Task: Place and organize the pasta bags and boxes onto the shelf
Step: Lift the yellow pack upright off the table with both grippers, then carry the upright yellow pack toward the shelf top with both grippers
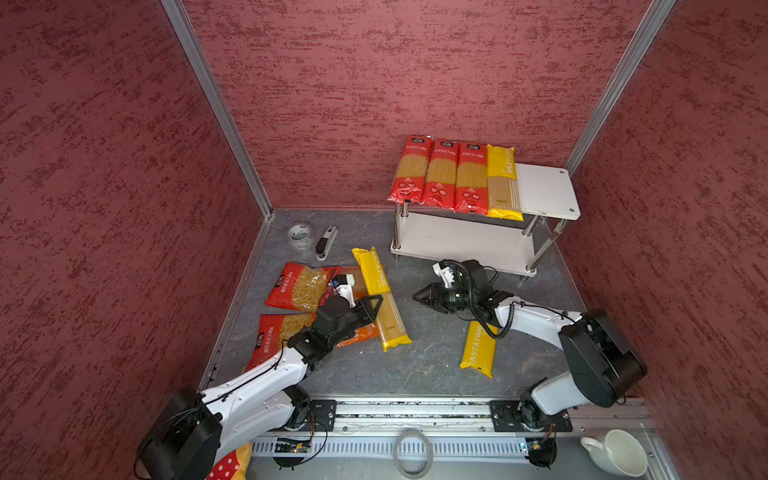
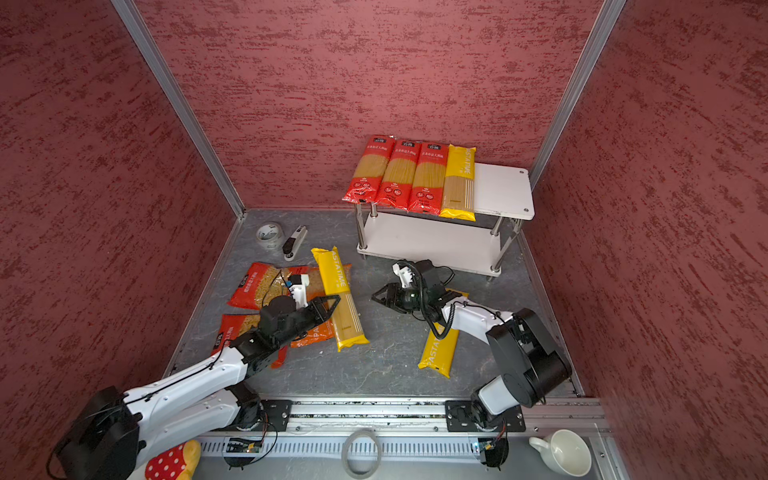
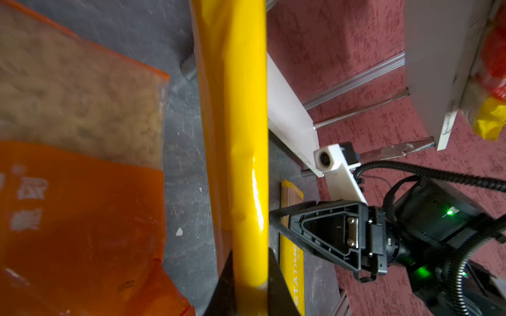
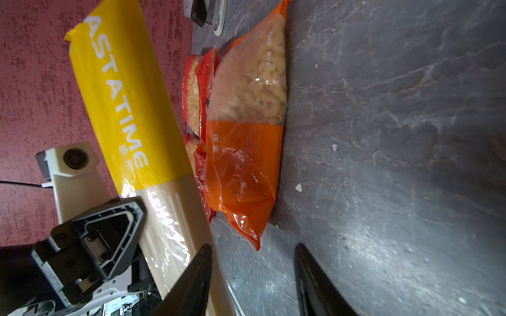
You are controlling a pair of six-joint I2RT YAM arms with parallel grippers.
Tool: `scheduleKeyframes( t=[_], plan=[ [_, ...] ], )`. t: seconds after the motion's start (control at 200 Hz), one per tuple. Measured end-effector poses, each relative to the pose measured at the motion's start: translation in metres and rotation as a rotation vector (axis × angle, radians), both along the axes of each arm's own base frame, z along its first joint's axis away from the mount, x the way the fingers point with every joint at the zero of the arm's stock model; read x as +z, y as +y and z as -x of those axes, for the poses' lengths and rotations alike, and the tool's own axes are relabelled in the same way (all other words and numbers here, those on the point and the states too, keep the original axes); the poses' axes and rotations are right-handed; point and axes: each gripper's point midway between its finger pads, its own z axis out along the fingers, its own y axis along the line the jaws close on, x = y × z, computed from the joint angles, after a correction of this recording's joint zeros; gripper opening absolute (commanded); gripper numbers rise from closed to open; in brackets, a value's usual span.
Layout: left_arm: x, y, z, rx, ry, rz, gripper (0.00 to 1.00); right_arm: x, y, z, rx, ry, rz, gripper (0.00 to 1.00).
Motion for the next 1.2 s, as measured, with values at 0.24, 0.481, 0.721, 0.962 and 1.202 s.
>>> scheduleKeyframes(
  t=[0.24,0.481,0.721,0.962,1.202],
  plan=[
    [0.078,0.026,-0.030,0.089,-0.183,0.015,0.06,0.016,-0.004,0.010,-0.079,-0.036,-0.111,0.54],
    [0.154,0.024,-0.041,0.104,-0.424,0.061,0.07,0.075,0.011,0.031,-0.124,-0.214,-0.350,0.60],
    [0.197,0.014,-0.042,0.123,-0.568,0.115,0.07,0.144,0.021,0.040,-0.146,-0.370,-0.574,0.66],
    [0.217,-0.008,-0.031,0.089,-0.631,0.174,0.07,0.183,0.030,0.032,-0.169,-0.468,-0.695,0.63],
    [0.217,-0.024,-0.029,0.082,-0.636,0.204,0.08,0.194,0.045,0.018,-0.172,-0.487,-0.767,0.51]
  ],
)
